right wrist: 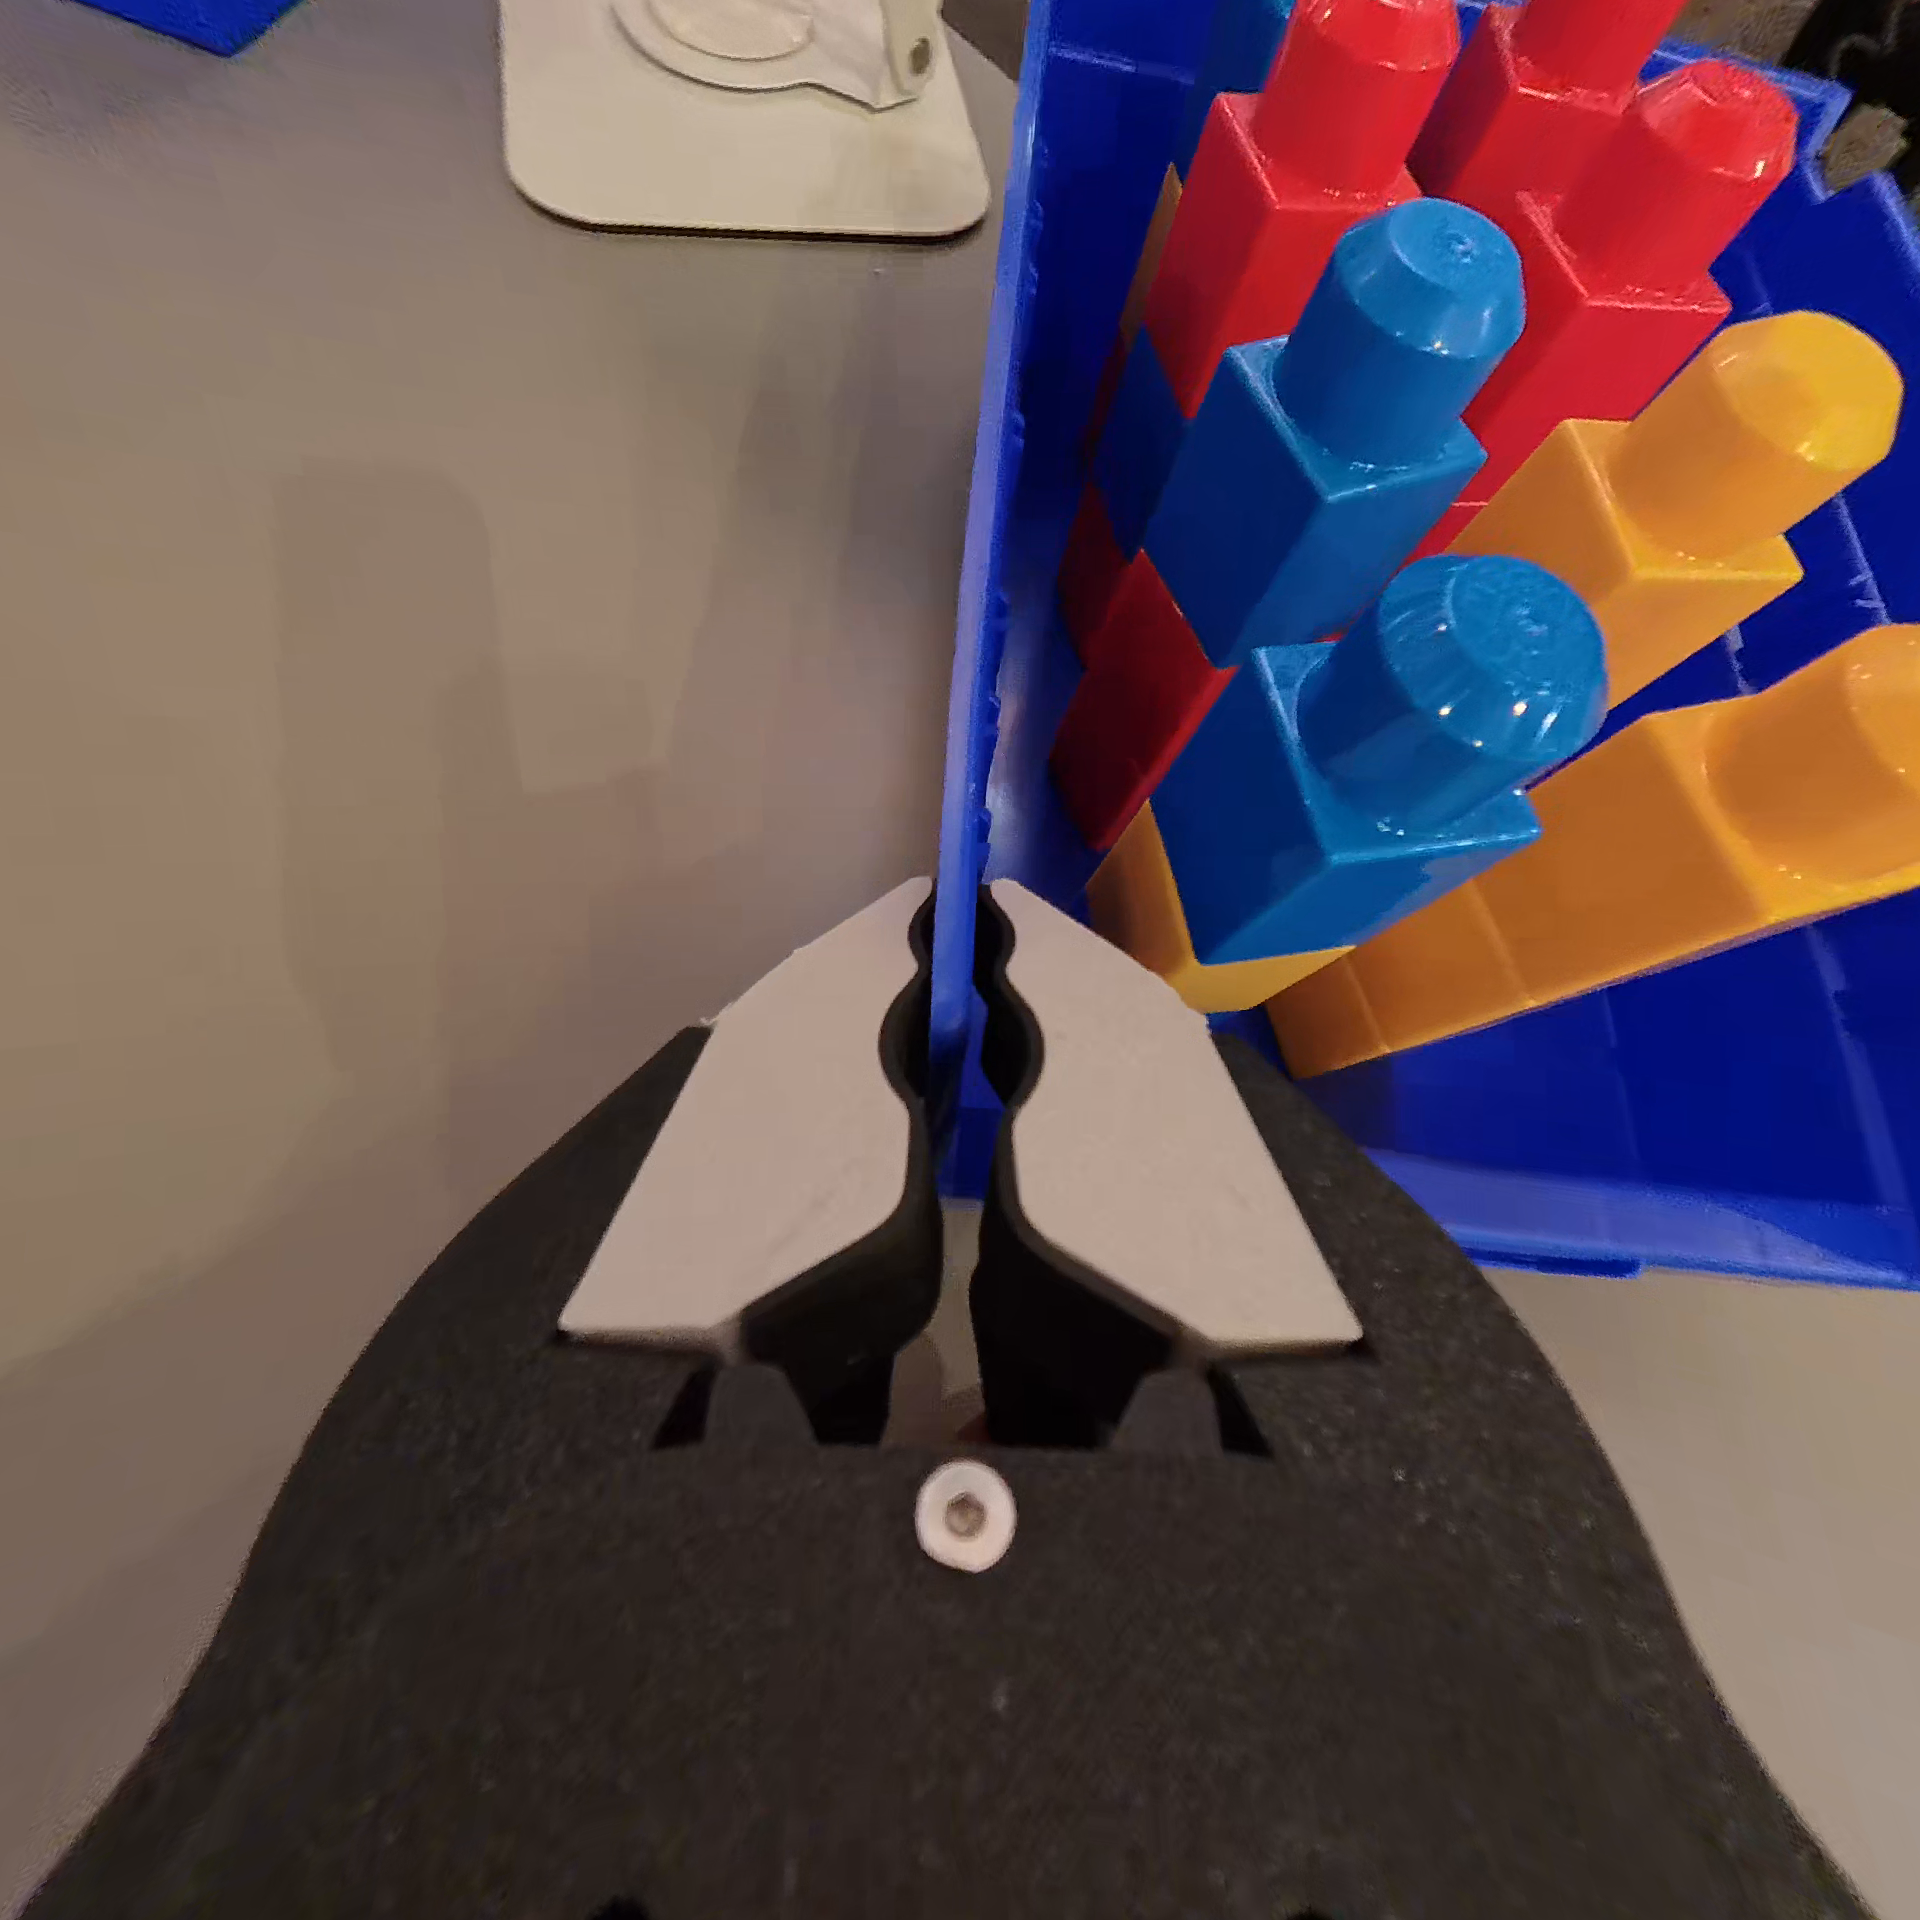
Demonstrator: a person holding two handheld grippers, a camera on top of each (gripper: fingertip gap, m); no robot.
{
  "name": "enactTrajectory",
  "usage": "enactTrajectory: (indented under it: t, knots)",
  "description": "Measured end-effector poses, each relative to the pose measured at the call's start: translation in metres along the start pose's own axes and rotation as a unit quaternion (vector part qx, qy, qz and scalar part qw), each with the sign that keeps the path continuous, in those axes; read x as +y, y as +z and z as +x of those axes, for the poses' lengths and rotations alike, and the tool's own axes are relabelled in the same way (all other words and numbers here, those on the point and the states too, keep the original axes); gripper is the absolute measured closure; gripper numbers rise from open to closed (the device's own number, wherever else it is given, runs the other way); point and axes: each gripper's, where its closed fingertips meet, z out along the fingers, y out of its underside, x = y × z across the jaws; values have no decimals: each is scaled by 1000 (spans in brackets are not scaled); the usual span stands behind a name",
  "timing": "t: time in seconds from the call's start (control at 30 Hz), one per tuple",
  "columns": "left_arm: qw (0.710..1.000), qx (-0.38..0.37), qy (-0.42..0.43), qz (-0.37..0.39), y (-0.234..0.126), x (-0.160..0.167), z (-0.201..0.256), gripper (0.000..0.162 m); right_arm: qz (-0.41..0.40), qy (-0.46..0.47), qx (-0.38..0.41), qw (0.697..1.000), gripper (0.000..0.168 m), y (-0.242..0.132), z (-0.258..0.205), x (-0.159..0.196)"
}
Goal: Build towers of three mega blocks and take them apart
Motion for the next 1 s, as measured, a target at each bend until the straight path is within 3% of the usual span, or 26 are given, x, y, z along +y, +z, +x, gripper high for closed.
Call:
enactTrajectory:
  t: [0.03, 0.37, 1.0]
  knots:
    - [1000, 15, 6, -1, -1, 2, 9, 156, 1, -5, -7, 1000, 165, -2, -3, 1]
    - [986, 160, 51, -22, -6, 15, 95, 155, 12, -47, -79, 996, 165, -17, -37, 7]
    - [951, 295, 76, -54, -32, 46, 219, 150, 36, -109, -175, 978, 166, -34, -114, 6]
